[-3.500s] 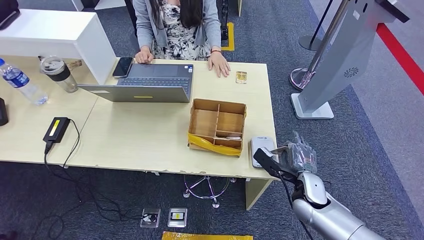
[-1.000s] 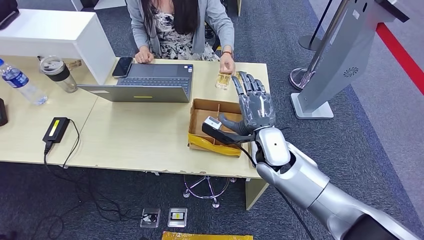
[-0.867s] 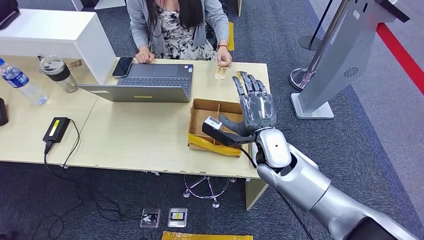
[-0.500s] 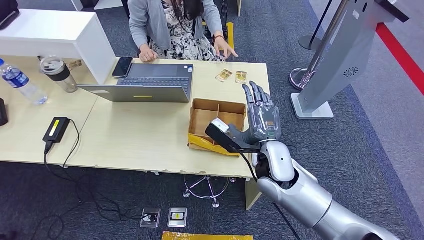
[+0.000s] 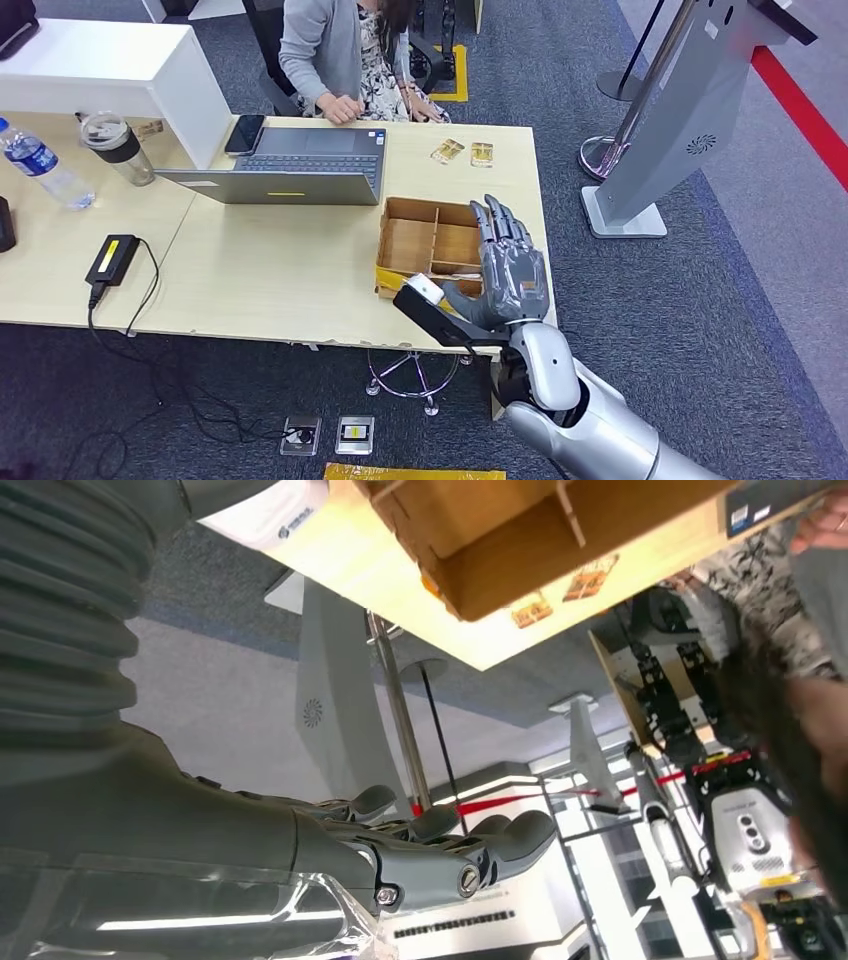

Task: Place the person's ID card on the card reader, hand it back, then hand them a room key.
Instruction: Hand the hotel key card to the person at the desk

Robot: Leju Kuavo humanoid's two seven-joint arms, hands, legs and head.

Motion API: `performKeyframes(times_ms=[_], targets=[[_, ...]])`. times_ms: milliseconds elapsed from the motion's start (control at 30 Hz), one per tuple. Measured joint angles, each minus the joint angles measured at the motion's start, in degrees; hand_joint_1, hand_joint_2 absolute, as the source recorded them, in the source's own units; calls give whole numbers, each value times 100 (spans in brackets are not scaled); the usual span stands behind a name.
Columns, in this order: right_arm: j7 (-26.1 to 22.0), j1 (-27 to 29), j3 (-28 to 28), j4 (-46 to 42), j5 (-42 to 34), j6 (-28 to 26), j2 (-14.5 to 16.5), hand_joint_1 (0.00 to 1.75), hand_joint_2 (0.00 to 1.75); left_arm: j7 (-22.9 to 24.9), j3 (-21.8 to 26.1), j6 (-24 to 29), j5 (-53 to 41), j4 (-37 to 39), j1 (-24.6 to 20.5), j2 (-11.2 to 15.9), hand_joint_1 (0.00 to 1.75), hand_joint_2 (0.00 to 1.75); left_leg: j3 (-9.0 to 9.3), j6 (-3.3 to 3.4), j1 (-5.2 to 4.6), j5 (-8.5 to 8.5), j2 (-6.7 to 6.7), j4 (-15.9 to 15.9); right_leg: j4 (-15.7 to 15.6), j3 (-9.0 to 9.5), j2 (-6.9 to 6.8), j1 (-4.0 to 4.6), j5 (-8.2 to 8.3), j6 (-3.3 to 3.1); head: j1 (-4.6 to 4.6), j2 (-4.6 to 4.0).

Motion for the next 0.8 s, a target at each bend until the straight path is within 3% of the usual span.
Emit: performKeyframes(times_ms=[800], targets=[[-157,-266,464,1259,279,832,663,0,175,9,1,-72,-6,-3,-1,-2,0,0,-3,0,0,0,-1,0,0,-1,-2,0,0,0,1,0]])
